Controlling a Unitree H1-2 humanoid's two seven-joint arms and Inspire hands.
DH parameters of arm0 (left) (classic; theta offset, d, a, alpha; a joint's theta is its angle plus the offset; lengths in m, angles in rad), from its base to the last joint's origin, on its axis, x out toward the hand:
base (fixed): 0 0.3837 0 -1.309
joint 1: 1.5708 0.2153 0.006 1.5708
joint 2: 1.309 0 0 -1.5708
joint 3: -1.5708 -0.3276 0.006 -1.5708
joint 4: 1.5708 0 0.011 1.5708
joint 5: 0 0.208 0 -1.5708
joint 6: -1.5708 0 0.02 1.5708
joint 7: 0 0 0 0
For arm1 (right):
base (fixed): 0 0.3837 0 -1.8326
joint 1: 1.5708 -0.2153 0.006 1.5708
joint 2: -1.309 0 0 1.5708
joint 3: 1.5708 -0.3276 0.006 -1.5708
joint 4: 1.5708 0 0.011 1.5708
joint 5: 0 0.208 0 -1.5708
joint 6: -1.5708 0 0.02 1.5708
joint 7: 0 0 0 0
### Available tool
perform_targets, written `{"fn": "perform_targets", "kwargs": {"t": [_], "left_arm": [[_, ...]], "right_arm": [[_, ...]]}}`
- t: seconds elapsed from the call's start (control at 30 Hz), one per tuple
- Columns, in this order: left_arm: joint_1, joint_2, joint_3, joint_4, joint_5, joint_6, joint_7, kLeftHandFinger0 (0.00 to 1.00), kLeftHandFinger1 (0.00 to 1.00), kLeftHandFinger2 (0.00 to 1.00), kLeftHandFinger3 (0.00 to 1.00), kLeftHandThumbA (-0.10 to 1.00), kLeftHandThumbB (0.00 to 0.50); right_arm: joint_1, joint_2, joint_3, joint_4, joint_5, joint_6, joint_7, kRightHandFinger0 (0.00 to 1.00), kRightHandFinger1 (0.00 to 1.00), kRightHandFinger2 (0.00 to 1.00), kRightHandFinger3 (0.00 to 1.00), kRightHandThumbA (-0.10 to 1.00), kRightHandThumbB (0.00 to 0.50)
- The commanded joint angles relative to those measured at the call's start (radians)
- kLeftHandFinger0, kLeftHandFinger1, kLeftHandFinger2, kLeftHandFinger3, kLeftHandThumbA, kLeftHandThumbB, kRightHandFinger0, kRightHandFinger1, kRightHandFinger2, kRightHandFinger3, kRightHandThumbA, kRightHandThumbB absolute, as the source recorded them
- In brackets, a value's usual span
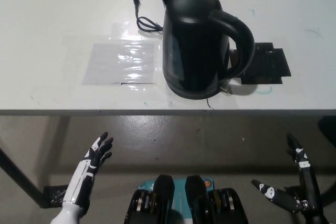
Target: A kettle is kept at the center of the table close to the robot and the robot uses its right index finger to press downwards on the transparent start boiling button
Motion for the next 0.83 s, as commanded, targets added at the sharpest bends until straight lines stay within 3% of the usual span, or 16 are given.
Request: {"fn": "perform_targets", "kwargs": {"t": [0.0, 0.13, 0.23, 0.5, 0.6, 0.8], "left_arm": [[-0.015, 0.011, -0.003, -0.007, -0.001, -0.026, -0.009, 1.00, 1.00, 1.00, 1.00, 1.00, 0.201], [-0.011, 0.010, -0.001, -0.004, 0.004, -0.029, -0.004, 1.00, 1.00, 1.00, 1.00, 1.00, 0.202], [-0.010, 0.010, 0.000, -0.004, 0.007, -0.023, -0.001, 1.00, 1.00, 1.00, 1.00, 1.00, 0.207], [-0.002, 0.010, -0.004, -0.017, 0.006, -0.018, -0.006, 1.00, 1.00, 1.00, 1.00, 1.00, 0.198], [-0.001, 0.011, -0.004, -0.014, 0.004, -0.030, -0.007, 1.00, 1.00, 1.00, 1.00, 1.00, 0.188], [0.017, 0.007, -0.002, -0.021, 0.005, -0.026, -0.002, 1.00, 1.00, 1.00, 1.00, 1.00, 0.195]], "right_arm": [[-0.027, 0.010, -0.010, -0.005, 0.066, -0.075, 0.028, 0.93, 0.99, 1.00, 1.00, 1.00, 0.246], [-0.026, 0.014, -0.009, -0.028, 0.063, -0.075, 0.036, 0.92, 0.99, 1.00, 1.00, 1.00, 0.256], [-0.032, 0.020, -0.008, -0.057, 0.066, -0.075, 0.042, 0.91, 0.99, 1.00, 1.00, 1.00, 0.236], [-0.046, 0.060, -0.006, -0.082, 0.084, -0.075, 0.078, 0.93, 1.00, 1.00, 1.00, 1.00, 0.258], [-0.043, 0.068, -0.005, -0.058, 0.094, -0.075, 0.092, 0.94, 1.00, 1.00, 1.00, 1.00, 0.230], [-0.040, 0.058, -0.003, 0.013, 0.071, -0.075, 0.093, 0.92, 1.00, 1.00, 1.00, 1.00, 0.227]]}}
